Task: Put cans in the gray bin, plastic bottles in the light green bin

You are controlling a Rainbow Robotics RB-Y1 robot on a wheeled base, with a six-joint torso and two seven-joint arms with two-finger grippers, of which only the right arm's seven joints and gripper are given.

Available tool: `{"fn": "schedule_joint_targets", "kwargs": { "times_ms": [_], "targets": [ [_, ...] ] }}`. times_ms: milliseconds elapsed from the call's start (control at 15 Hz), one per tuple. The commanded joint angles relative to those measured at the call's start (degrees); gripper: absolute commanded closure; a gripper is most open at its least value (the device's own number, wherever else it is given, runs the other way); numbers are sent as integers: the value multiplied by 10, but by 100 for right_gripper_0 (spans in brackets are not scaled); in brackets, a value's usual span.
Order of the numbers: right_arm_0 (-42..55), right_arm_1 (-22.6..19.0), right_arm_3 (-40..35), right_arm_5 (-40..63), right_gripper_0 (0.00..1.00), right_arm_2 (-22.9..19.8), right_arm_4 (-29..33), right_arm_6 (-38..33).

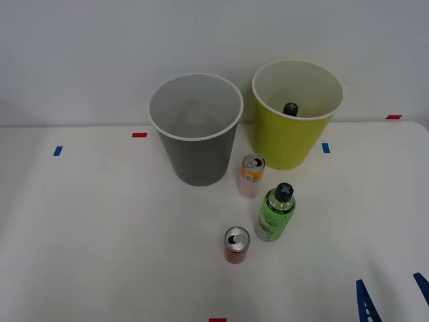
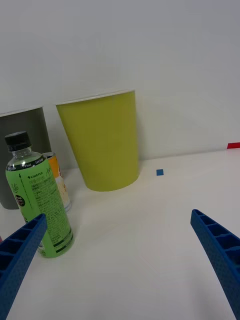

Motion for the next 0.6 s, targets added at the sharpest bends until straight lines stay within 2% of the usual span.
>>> {"fn": "schedule_joint_targets", "kwargs": {
  "times_ms": [67, 600],
  "targets": [
    [0, 0, 0, 0, 0, 0, 0, 0],
    [0, 0, 0, 0, 0, 0, 0, 0]
  ]
}}
